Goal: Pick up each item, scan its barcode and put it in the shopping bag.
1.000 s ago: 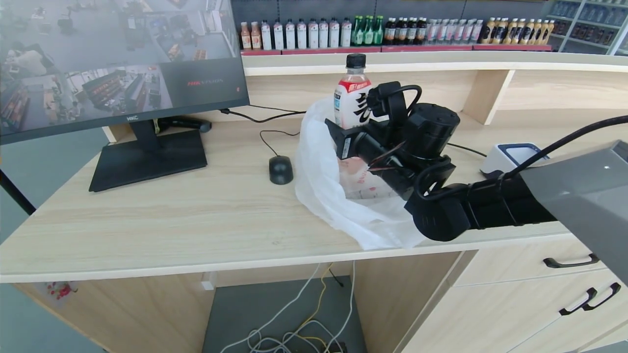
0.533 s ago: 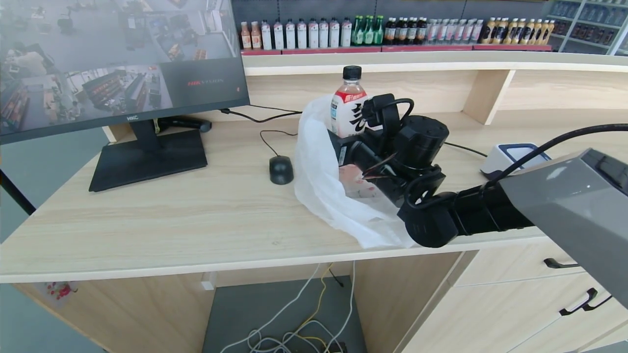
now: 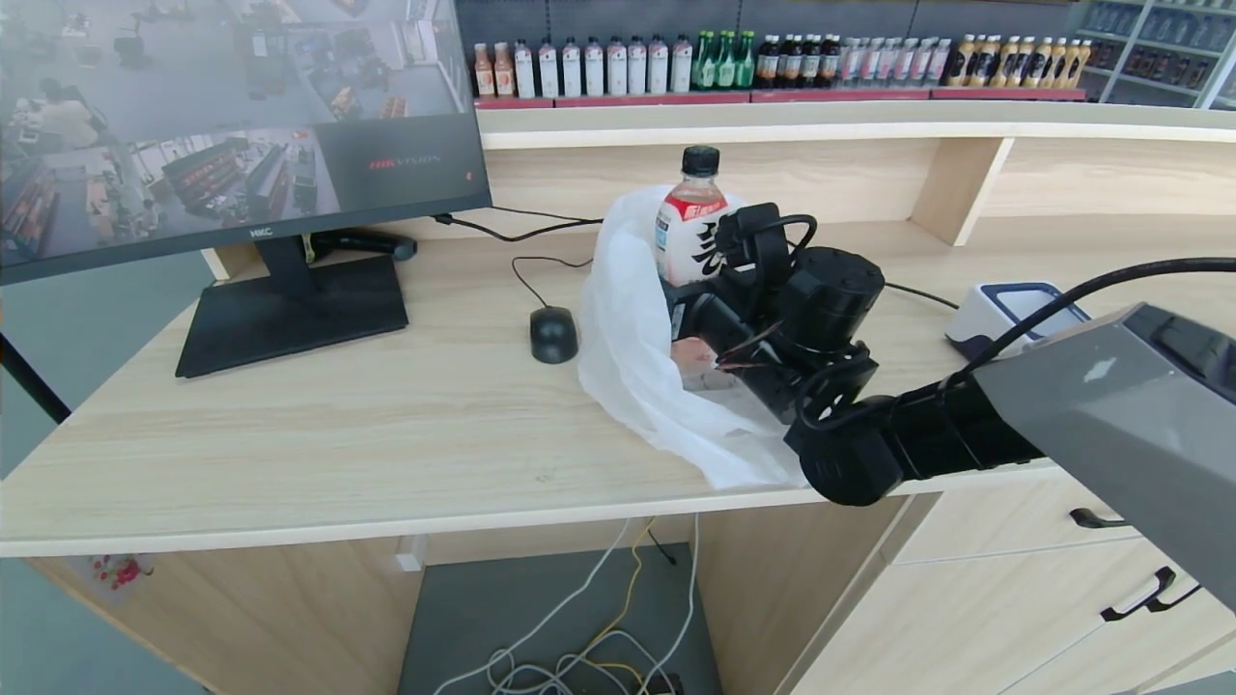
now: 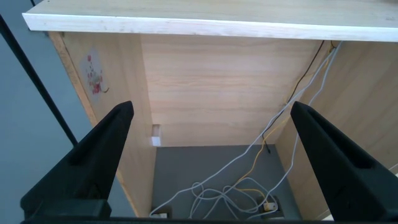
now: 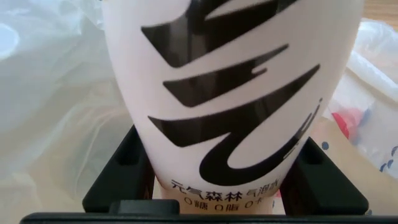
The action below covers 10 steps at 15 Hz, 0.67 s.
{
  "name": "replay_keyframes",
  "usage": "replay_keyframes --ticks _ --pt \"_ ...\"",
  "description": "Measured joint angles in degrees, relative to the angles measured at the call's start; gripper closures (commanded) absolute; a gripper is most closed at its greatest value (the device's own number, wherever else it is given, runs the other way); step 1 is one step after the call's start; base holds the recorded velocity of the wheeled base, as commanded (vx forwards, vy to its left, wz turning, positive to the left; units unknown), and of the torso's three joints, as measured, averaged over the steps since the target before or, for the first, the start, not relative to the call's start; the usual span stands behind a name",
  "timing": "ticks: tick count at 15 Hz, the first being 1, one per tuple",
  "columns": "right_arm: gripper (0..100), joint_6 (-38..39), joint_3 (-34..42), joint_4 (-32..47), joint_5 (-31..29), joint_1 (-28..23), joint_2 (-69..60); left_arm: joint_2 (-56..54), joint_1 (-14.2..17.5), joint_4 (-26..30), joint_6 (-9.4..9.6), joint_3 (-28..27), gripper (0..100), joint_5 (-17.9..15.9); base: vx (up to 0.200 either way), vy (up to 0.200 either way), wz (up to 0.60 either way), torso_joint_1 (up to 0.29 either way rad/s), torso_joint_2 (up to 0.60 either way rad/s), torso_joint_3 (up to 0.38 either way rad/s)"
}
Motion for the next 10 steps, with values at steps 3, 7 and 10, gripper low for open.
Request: replay_keyframes --ticks 3,7,10 --pt "100 -0.02 2.47 -1.87 0.00 0.00 -0.05 0.00 0.00 0.00 0.00 0.00 0 0.00 0.000 0.000 0.00 0.000 0.00 0.000" --pt "100 0.07 3.91 -2.63 0.05 0.00 -0.13 0.00 0.00 0.00 0.00 0.00 0 0.00 0.000 0.000 0.00 0.000 0.00 0.000" --pt "100 0.09 4.00 -2.62 0.06 0.09 -0.16 0.00 0.00 0.00 0.02 0.00 0 0.00 0.000 0.000 0.00 0.000 0.00 0.000"
